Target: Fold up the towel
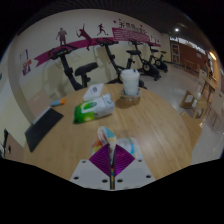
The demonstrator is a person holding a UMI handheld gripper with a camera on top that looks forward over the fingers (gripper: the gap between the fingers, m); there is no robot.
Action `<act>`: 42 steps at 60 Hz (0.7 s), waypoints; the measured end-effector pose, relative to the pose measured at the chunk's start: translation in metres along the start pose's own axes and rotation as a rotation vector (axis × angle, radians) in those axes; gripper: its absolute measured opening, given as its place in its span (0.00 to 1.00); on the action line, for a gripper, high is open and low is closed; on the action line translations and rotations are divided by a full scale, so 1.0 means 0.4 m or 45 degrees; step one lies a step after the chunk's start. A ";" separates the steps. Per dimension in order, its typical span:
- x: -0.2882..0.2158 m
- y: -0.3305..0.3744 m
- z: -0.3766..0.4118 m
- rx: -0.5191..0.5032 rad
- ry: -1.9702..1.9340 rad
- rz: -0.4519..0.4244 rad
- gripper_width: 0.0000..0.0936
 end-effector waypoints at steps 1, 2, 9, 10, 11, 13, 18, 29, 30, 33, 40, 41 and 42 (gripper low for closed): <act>0.010 -0.012 -0.012 0.009 0.007 0.007 0.03; 0.019 -0.025 -0.022 0.018 0.017 0.011 0.03; 0.066 -0.092 -0.065 0.059 0.066 0.038 0.09; 0.069 -0.094 -0.066 0.050 0.070 0.039 0.15; 0.070 -0.094 -0.068 0.043 0.074 0.039 0.26; 0.071 -0.088 -0.072 0.030 0.089 0.046 0.50; 0.073 -0.034 -0.111 0.089 0.164 0.099 0.87; 0.037 0.264 -0.158 0.136 0.222 0.052 0.91; 0.036 0.297 -0.159 0.136 0.220 0.047 0.91; 0.036 0.380 -0.163 0.132 0.235 0.039 0.91; 0.048 0.536 -0.175 0.169 0.243 0.029 0.92; 0.050 0.549 -0.176 0.177 0.241 0.022 0.92; 0.053 0.556 -0.179 0.185 0.240 0.015 0.92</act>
Point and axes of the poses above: the point between the fingertips, and its own axes, seen from behind it with the camera up: z to the left, x down, y backward, against the way the camera looks, the point moved 9 cm from there along y, backward, against the way the camera looks, and after that the axes turned 12 degrees about x, right-handed, at the moved point
